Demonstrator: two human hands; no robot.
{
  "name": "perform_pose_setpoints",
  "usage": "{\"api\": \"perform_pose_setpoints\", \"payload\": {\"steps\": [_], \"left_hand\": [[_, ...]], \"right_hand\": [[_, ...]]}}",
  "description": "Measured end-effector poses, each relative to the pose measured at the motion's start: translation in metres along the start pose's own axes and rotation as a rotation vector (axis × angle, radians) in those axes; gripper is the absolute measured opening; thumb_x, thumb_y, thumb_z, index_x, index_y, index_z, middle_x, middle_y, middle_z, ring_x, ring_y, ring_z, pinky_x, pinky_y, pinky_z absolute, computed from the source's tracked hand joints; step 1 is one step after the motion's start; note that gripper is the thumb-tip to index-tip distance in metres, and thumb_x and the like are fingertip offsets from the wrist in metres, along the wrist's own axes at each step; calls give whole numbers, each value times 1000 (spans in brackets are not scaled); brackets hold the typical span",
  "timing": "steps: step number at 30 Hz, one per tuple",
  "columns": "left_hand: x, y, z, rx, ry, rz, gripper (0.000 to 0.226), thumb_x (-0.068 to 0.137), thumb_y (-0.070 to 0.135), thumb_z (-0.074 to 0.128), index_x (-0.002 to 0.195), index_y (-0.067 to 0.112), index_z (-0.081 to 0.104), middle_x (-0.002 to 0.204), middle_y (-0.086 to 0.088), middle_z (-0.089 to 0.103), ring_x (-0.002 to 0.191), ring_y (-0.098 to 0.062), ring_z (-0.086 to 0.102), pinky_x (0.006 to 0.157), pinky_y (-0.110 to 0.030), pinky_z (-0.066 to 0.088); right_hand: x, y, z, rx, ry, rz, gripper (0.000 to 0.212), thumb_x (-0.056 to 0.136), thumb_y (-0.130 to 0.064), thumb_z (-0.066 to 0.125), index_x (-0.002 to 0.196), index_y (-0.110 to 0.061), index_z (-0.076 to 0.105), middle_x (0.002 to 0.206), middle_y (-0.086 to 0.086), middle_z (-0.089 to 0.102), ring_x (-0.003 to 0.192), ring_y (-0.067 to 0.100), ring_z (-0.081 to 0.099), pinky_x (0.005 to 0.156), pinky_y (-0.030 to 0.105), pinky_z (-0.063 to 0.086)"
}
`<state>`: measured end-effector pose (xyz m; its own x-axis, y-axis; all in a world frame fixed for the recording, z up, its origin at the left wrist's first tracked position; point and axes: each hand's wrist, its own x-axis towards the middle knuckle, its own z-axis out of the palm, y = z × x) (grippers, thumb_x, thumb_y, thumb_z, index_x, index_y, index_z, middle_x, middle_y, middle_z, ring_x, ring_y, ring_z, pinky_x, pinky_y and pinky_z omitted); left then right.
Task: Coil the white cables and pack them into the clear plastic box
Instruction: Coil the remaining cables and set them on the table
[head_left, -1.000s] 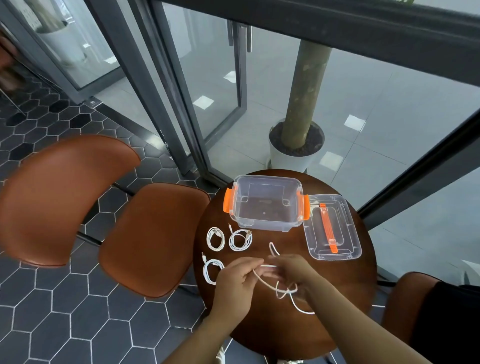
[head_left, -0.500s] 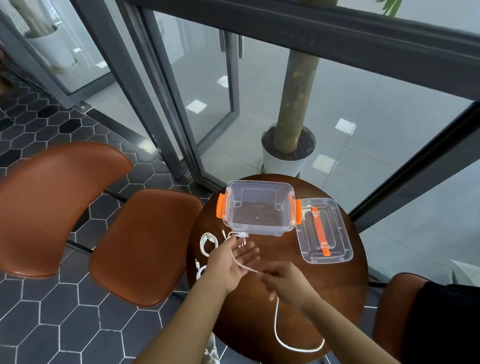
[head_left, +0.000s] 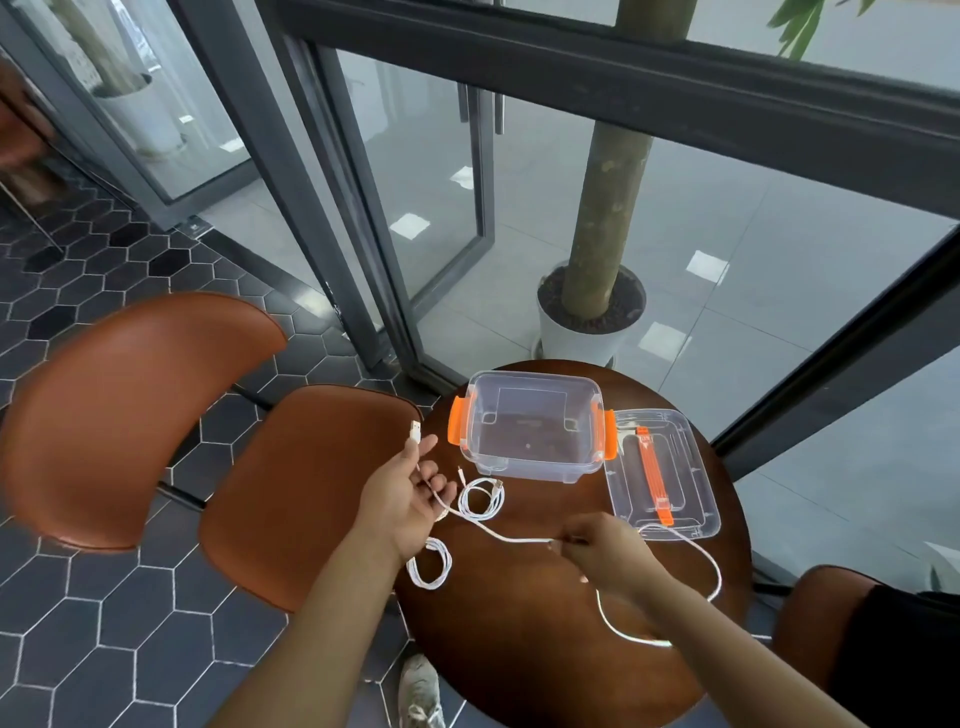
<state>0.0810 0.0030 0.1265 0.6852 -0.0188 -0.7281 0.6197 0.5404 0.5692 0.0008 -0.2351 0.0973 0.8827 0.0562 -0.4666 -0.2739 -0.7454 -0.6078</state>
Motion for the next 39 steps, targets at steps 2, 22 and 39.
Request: {"api": "perform_pose_setpoints", "payload": {"steps": [2,22,39], "left_hand": [[-7,1,-2,72,-61,26,31,107,29,46,119,7,64,53,3,43,45,-9,44,56,-30,45],[-58,-16,21,394,-232,-28,40,109,23,41,117,-10,62,104,-25,76,98,-35,75,83,-42,62],[-48,-18,33,-71,-246,-18,27,107,21,43,111,-2,56,98,-23,74,94,-35,76,82,-45,57]], "right_hand": [[8,-3,-3,15,3,34,16,94,-29,64,81,-33,73,67,-19,64,56,1,63,54,11,45],[-12,-110,-33,125,160,-231,16,102,-33,51,93,-27,62,70,-13,63,53,-1,58,55,15,45],[-27,-72,-2,331,177,-254,16,101,-35,57,91,-24,62,66,1,68,53,16,64,61,32,55]]}}
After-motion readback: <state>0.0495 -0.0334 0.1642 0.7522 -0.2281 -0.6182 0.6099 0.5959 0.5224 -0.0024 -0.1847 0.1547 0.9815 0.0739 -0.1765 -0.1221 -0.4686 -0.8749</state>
